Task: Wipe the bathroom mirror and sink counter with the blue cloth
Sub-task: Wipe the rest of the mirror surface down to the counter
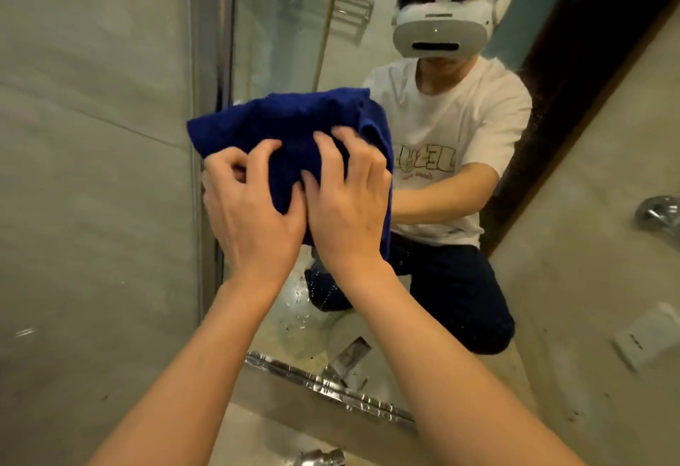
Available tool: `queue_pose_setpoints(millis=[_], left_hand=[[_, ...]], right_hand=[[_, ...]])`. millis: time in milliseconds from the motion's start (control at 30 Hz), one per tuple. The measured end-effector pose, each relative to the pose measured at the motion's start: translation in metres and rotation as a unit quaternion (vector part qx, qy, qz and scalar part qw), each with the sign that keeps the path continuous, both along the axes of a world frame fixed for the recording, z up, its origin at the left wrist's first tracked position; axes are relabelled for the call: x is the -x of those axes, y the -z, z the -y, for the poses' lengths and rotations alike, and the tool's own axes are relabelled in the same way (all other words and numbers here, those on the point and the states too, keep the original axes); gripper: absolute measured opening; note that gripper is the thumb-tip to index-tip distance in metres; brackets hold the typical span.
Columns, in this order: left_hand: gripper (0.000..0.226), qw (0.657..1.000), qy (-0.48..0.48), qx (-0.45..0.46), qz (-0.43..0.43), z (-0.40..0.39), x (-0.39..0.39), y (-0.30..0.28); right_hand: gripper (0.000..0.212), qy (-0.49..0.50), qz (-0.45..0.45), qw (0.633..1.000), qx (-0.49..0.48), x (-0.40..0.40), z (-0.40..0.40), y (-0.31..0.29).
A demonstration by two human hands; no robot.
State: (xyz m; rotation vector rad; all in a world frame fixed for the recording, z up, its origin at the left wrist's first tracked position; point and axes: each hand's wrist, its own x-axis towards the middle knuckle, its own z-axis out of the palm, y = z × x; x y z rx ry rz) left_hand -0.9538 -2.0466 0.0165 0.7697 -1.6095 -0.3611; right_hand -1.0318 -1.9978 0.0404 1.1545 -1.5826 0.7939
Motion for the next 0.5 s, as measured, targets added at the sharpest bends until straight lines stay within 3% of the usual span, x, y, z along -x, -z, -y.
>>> queue_pose_setpoints(millis=[133,233,333,500], left_hand=[[0.034,0.967,0.185,-0.142,-0.1,0.002,-0.002,-0.006],[0.021,0.935,0.257,-0.196,-0.143,0.011,-0.006,-0.008],[0.018,0.93,0.261,-0.213,-0.149,0.012,-0.006,-0.01],[0.018,0.95,0.211,-0.186,-0.134,-0.028,0.019,-0.012]], right_hand=[[0.037,0.028,0.061,0.995,-0.071,-0.03,-0.011,-0.01],[0.044,-0.046,0.194,0.972,-0.123,-0.033,-0.015,-0.014],[0.03,-0.117,0.285,0.947,-0.093,-0.022,-0.019,-0.021],[0.014,-0.206,0.397,0.894,-0.034,0.007,-0.06,-0.02]])
